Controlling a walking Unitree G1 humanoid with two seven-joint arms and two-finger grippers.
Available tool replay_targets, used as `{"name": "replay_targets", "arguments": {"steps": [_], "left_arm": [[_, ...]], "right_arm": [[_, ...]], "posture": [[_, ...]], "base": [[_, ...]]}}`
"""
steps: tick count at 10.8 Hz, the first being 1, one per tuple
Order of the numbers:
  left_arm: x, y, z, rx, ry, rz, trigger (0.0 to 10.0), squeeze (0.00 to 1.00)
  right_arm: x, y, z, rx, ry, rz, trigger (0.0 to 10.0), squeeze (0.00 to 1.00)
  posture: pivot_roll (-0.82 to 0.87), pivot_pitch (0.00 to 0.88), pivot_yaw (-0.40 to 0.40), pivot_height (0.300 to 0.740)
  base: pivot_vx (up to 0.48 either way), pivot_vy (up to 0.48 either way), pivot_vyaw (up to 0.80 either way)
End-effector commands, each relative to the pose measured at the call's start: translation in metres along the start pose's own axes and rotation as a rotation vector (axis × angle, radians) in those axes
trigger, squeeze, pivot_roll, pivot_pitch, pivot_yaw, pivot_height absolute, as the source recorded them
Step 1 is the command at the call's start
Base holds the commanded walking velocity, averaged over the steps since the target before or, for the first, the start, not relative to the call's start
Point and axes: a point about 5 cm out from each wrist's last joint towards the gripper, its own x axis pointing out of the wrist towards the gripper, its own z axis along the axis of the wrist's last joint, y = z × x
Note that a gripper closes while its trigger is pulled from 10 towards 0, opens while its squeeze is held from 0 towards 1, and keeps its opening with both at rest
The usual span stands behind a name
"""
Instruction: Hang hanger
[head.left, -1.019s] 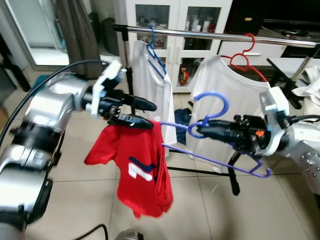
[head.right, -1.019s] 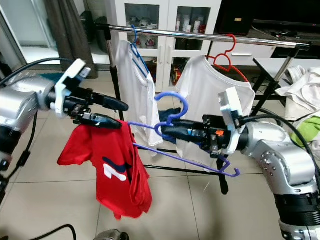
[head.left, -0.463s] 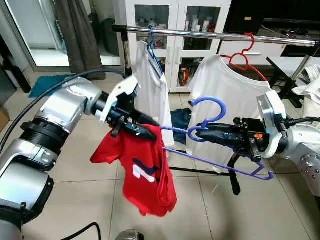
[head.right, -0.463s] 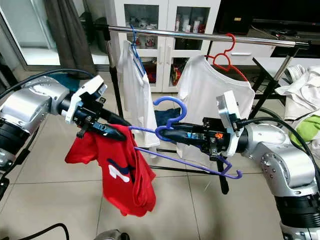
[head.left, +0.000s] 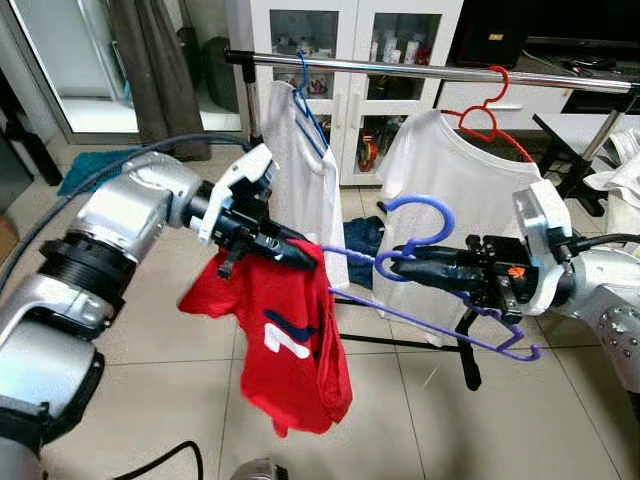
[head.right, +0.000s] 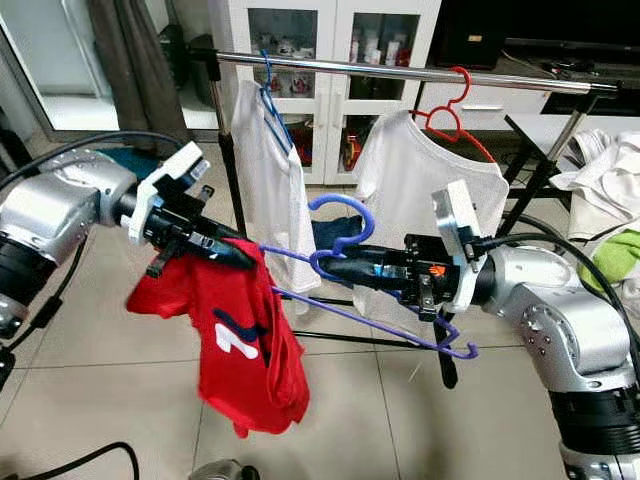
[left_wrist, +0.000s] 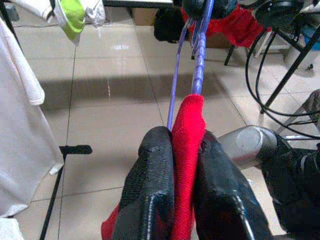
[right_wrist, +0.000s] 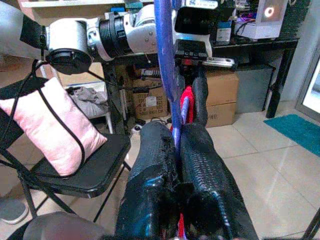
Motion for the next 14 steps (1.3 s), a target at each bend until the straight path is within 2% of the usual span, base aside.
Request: {"name": "replay_targets", "arguments": {"steps": [1,2,5,6,7,8,9,10,11,12,13,14], "left_arm": [[-0.002,-0.001,0.013,0.046,-0.009,-0.006,0.0,0.0],[-0.005,-0.003,0.009,0.034,-0.015,0.0,0.0,0.0],[-0.013,-0.007,-0.005,-0.008,-0.039,0.03,0.0,0.0],[-0.022,-0.005,-0.013,-0.017,-0.037,0.095,0.0,0.0],[-0.031,-0.002,-0.024,-0.008,-0.015,0.209,0.0,0.0],[-0.037,0.001,-0.027,0.013,-0.021,0.32,0.0,0.0],[-0.04,0.004,-0.025,0.031,-0.053,0.414,0.0,0.0],[-0.04,0.004,-0.021,0.051,-0.075,0.421,0.0,0.0],[-0.04,0.006,-0.008,0.106,-0.114,0.437,0.0,0.0],[-0.043,0.008,0.009,0.151,-0.157,0.455,0.0,0.0],[-0.045,0.007,0.016,0.172,-0.166,0.451,0.0,0.0],[-0.05,0.003,0.029,0.197,-0.188,0.422,0.0,0.0]], "right_arm": [[0.002,0.002,0.008,-0.024,0.009,0.03,10.0,0.05],[-0.001,-0.005,0.009,0.005,0.003,-0.035,10.0,1.0],[-0.014,-0.013,0.016,-0.023,-0.047,-0.122,10.0,1.0],[-0.027,-0.019,0.025,-0.054,-0.107,-0.21,10.0,1.0],[-0.043,-0.022,0.043,-0.07,-0.222,-0.287,10.0,1.0],[-0.049,-0.012,0.052,-0.071,-0.291,-0.25,10.0,1.0],[-0.045,0.008,0.046,-0.027,-0.286,-0.17,10.0,1.0],[-0.04,0.014,0.035,-0.001,-0.231,-0.156,10.0,1.0],[-0.026,0.025,0.011,0.088,-0.128,-0.139,10.0,1.0],[-0.013,0.031,-0.012,0.129,-0.034,-0.161,10.0,1.0],[-0.009,0.032,-0.025,0.118,0.038,-0.187,10.0,1.0],[-0.002,0.03,-0.046,0.118,0.132,-0.244,10.0,1.0]], "posture": [[-0.04,0.0,0.046,0.74],[-0.05,0.0,0.045,0.74],[-0.04,0.0,0.039,0.74],[-0.04,0.0,0.034,0.74],[-0.04,0.0,0.034,0.74],[-0.03,0.0,0.03,0.74],[-0.03,0.0,0.023,0.74],[-0.03,0.0,0.02,0.74],[-0.03,0.0,0.021,0.74],[-0.04,0.0,0.026,0.74],[-0.05,0.0,0.03,0.74],[-0.05,0.0,0.033,0.74]], "base": [[0.0,0.0,0.0],[0.0,0.0,0.0],[0.0,0.0,0.0],[0.0,0.0,0.0],[0.0,0.0,0.0],[0.0,0.0,0.0],[0.0,0.0,0.0],[0.0,0.0,0.0],[0.0,0.0,0.0],[0.0,0.0,0.0],[0.0,0.0,0.0],[0.0,0.0,0.0]]}}
